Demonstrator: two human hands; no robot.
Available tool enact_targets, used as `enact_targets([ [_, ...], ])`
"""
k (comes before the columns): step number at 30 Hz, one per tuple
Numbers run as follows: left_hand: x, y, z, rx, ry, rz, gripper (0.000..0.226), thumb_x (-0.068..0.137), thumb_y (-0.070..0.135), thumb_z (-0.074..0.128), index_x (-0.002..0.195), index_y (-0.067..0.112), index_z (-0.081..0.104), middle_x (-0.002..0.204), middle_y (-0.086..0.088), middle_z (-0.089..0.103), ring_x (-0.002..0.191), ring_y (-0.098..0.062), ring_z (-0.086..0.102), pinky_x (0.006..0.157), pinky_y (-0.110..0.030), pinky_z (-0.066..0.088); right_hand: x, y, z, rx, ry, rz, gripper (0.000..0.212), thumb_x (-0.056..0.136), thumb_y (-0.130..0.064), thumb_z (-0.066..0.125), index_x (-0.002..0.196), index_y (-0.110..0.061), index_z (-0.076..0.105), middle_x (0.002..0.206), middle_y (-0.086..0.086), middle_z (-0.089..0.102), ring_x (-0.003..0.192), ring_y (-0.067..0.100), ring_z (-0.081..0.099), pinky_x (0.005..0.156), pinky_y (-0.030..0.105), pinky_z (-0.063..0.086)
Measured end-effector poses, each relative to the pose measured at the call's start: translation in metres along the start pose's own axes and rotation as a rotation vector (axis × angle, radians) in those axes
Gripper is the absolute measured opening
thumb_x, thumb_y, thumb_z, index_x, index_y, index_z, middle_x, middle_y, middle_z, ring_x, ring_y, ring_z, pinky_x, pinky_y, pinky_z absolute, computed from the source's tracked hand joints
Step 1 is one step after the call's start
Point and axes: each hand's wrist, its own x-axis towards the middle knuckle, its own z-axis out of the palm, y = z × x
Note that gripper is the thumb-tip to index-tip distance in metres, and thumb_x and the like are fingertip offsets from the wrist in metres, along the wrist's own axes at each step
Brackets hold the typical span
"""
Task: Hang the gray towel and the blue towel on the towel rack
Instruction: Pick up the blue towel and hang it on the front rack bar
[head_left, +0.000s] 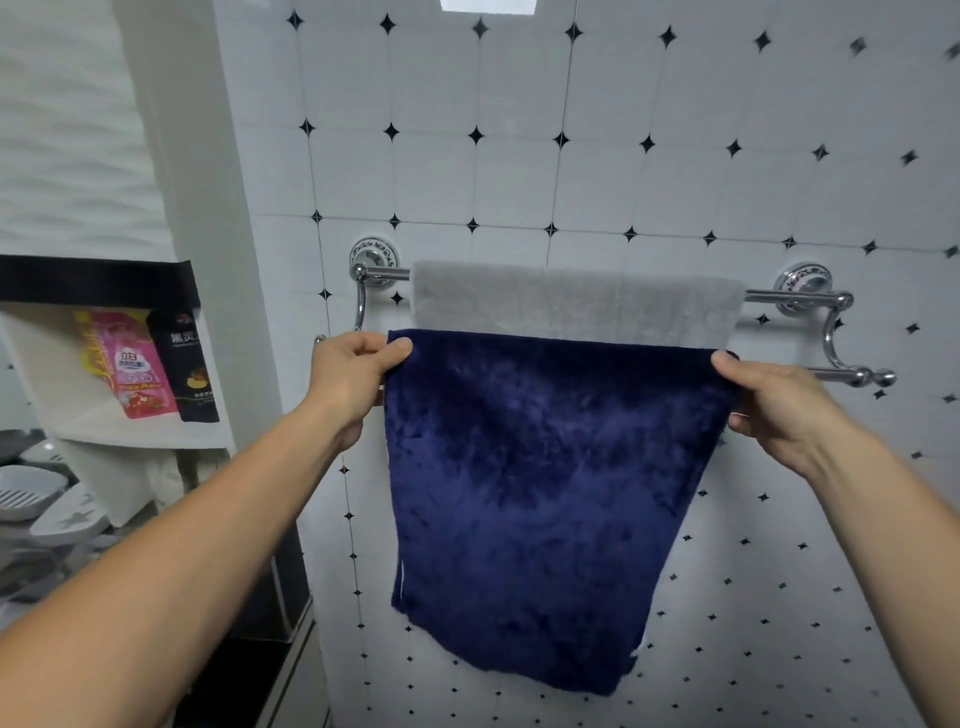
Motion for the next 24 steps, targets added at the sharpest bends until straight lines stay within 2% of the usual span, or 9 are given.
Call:
enact_targets([
  [3,0.007,0.01,0.003,-0.046,0.098,-0.072,0.014,0.075,0.007,0.081,0.08,0.005,0.068,0.072,-0.007,0.07,0.049,-0.013,0.063,0.051,-0.024,0.056,0.004,-0.01,0.004,-0.018,0.095,0.033,0.014,0.079,-0.029,0.074,0.075,-0.019,0.064,0.053,-0.012,0.065,0.057,0.012,0.052,0.057,0.029,0.034],
  [8,0.011,0.011,0.005,-0.011,0.202,-0.094,0.023,0.066,0.006,0.086,0.079,0.006,0.068,0.081,-0.012,0.072,0.064,-0.024,0.066,0.062,-0.03,0.06,0.007,-0.018,0.007,-0.055,0.186,0.007,0.018,0.077,-0.027,0.077,0.076,-0.016,0.063,0.078,0.0,0.067,0.064,0.014,0.059,0.059,0.03,0.035],
  [10,0.01,0.01,0.003,0.048,0.176,-0.077,0.028,0.067,0.006,0.086,0.082,0.01,0.062,0.082,-0.01,0.07,0.062,-0.023,0.064,0.057,-0.03,0.054,0.01,-0.014,0.008,-0.059,0.229,-0.047,0.02,0.075,-0.025,0.08,0.076,-0.011,0.066,0.085,0.006,0.07,0.072,0.019,0.065,0.066,0.033,0.048],
  [12,0.006,0.006,0.0,0.125,0.122,-0.064,0.031,0.069,0.006,0.084,0.084,0.014,0.058,0.083,-0.01,0.069,0.06,-0.022,0.063,0.057,-0.03,0.049,0.014,-0.009,0.009,-0.082,0.276,-0.09,0.023,0.074,-0.022,0.082,0.07,-0.009,0.064,0.089,0.011,0.069,0.079,0.024,0.065,0.082,0.042,0.055],
  [15,0.004,0.003,-0.003,0.173,0.086,-0.045,0.033,0.069,0.003,0.082,0.085,0.015,0.057,0.081,-0.009,0.069,0.058,-0.018,0.065,0.057,-0.028,0.046,0.018,-0.008,0.009,-0.108,0.317,-0.111,0.031,0.073,-0.022,0.082,0.065,-0.016,0.052,0.086,0.015,0.062,0.073,0.022,0.055,0.076,0.042,0.05],
  [18,0.006,0.004,-0.003,0.223,0.077,0.001,0.034,0.07,0.004,0.082,0.091,0.017,0.059,0.083,-0.007,0.07,0.055,-0.012,0.067,0.056,-0.024,0.044,0.018,-0.007,0.008,-0.14,0.321,-0.115,0.027,0.076,-0.025,0.08,0.074,-0.013,0.056,0.089,0.015,0.064,0.079,0.025,0.057,0.081,0.044,0.052],
  [20,0.007,0.002,-0.002,0.261,0.072,0.037,0.034,0.072,0.006,0.08,0.096,0.018,0.059,0.088,-0.009,0.071,0.061,-0.016,0.07,0.056,-0.025,0.044,0.015,-0.003,0.007,-0.175,0.303,-0.119,0.028,0.078,-0.027,0.079,0.087,-0.008,0.062,0.094,0.015,0.067,0.082,0.027,0.061,0.086,0.047,0.054],
  [22,0.008,-0.003,-0.001,0.32,0.056,0.078,0.032,0.077,0.008,0.077,0.101,0.021,0.06,0.089,-0.013,0.072,0.075,-0.025,0.072,0.059,-0.028,0.047,0.01,0.0,0.005,-0.181,0.252,-0.125,0.032,0.08,-0.025,0.077,0.102,-0.006,0.063,0.098,0.013,0.068,0.082,0.025,0.064,0.079,0.039,0.056],
  [24,0.009,-0.005,0.0,0.418,0.032,0.139,0.032,0.081,0.012,0.074,0.108,0.023,0.062,0.088,-0.012,0.072,0.087,-0.031,0.071,0.073,-0.037,0.055,0.004,0.002,0.003,-0.206,0.141,-0.155,0.036,0.081,-0.015,0.076,0.114,-0.015,0.061,0.094,0.007,0.068,0.078,0.02,0.066,0.071,0.027,0.052],
])
